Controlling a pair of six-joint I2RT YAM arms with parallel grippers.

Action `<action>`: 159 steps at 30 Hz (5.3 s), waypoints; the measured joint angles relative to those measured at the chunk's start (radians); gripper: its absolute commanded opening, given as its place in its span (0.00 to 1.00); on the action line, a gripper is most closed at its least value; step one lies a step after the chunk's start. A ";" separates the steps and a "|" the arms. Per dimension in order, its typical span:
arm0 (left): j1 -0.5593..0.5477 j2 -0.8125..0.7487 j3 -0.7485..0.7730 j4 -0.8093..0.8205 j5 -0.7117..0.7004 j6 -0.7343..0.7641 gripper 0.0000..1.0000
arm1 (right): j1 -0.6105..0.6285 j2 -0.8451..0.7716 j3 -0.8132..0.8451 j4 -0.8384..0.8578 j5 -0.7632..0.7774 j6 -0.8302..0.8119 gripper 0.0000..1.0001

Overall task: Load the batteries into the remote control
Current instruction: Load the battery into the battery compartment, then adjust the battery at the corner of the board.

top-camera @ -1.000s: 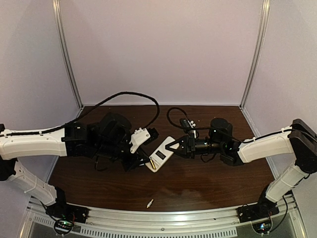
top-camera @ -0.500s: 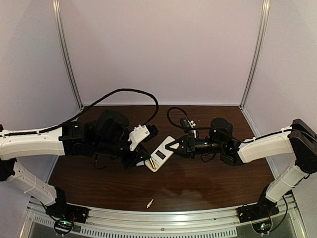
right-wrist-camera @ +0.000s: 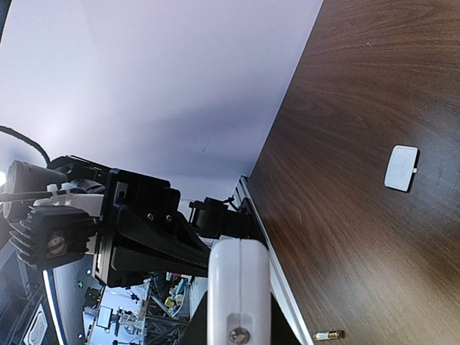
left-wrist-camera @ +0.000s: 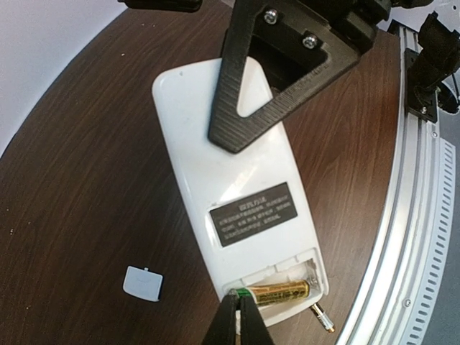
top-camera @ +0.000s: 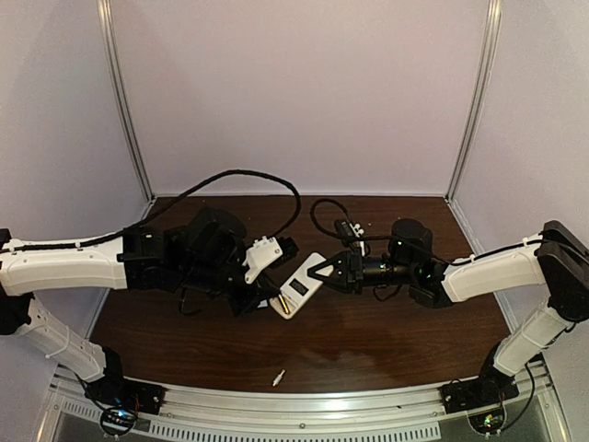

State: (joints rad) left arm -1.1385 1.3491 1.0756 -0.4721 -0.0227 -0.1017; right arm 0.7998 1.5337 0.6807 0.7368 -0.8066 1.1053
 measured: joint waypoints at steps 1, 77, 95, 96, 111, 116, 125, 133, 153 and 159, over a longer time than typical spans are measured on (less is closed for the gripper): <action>0.001 0.000 0.000 0.000 0.000 0.000 0.02 | 0.000 0.000 0.000 0.000 0.000 0.000 0.00; -0.030 0.095 0.108 -0.195 -0.142 -0.069 0.29 | -0.033 0.024 -0.049 0.051 0.040 0.032 0.00; -0.054 -0.067 -0.190 -0.078 0.088 -0.091 0.34 | -0.146 -0.101 -0.127 -0.156 0.048 -0.140 0.00; -0.071 -0.051 -0.191 -0.073 0.091 -0.105 0.33 | -0.148 -0.106 -0.134 -0.163 0.050 -0.142 0.00; -0.185 0.073 -0.180 -0.031 0.081 -0.066 0.53 | -0.190 -0.112 -0.164 -0.187 0.069 -0.165 0.00; -0.185 0.046 -0.154 -0.092 0.014 0.237 0.71 | -0.199 -0.124 -0.180 -0.188 0.063 -0.167 0.00; -0.221 0.111 -0.121 -0.167 -0.067 0.640 0.75 | -0.208 -0.126 -0.182 -0.212 0.016 -0.184 0.00; -0.261 0.216 -0.069 -0.182 -0.119 0.810 0.74 | -0.213 -0.126 -0.184 -0.202 -0.010 -0.183 0.00; -0.297 0.395 0.023 -0.166 -0.063 0.908 0.62 | -0.240 -0.125 -0.217 -0.126 -0.050 -0.148 0.00; -0.297 0.406 0.023 -0.167 -0.063 0.915 0.59 | -0.249 -0.124 -0.228 -0.101 -0.056 -0.130 0.00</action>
State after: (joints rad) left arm -1.4353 1.7546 1.0981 -0.6392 -0.0856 0.8131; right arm 0.5510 1.4094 0.4530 0.6353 -0.8627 0.9749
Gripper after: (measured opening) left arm 0.596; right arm 0.164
